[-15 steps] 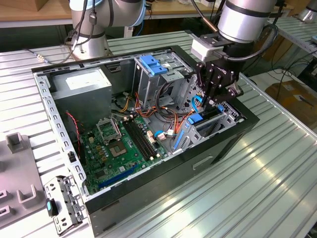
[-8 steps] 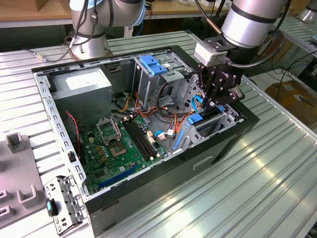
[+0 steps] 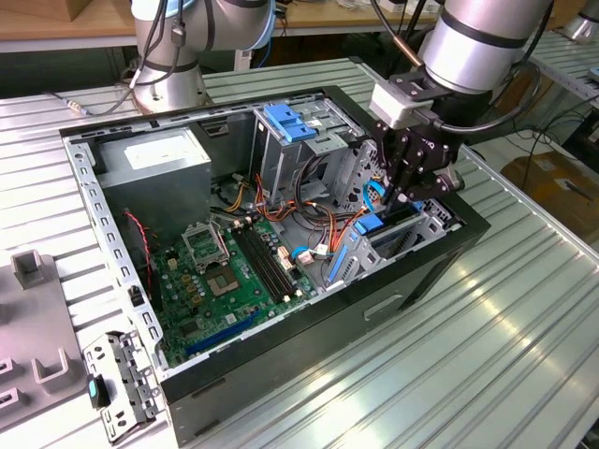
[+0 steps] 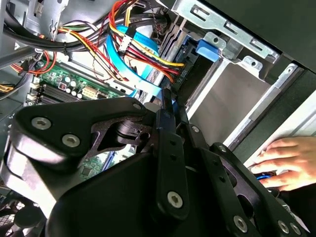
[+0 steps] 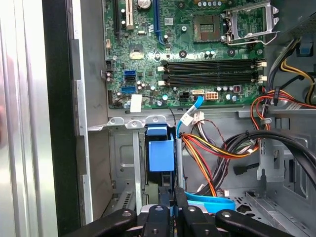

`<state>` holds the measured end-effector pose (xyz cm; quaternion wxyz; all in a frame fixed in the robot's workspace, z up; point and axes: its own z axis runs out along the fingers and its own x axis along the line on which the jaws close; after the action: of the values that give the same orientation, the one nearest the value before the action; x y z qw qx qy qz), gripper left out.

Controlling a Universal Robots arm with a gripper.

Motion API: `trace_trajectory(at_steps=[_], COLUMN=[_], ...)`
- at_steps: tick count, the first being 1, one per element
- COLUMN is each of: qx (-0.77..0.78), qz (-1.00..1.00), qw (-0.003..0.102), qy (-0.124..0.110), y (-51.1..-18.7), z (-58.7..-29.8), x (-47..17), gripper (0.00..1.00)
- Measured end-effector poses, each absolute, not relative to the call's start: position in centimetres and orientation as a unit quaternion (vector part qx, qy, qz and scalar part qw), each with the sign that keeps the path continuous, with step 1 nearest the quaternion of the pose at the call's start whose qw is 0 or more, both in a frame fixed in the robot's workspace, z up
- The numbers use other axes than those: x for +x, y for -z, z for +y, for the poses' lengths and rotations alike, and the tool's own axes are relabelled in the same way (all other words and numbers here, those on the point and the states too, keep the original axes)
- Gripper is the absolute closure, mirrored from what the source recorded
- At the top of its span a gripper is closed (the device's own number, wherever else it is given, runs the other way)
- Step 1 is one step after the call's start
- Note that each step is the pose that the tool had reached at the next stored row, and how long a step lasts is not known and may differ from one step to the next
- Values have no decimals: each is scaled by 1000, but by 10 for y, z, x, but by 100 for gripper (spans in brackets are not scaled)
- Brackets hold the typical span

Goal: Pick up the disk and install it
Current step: 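Insert the second disk wire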

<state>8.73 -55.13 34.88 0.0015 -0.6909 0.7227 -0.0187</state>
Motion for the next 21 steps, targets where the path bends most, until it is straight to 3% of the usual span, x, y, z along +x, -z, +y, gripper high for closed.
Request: trace_trajectory(at_steps=[21], qx=[-692], qz=[721], qw=[11], qy=[20], y=[-347], z=[-552], x=[87], gripper=[84])
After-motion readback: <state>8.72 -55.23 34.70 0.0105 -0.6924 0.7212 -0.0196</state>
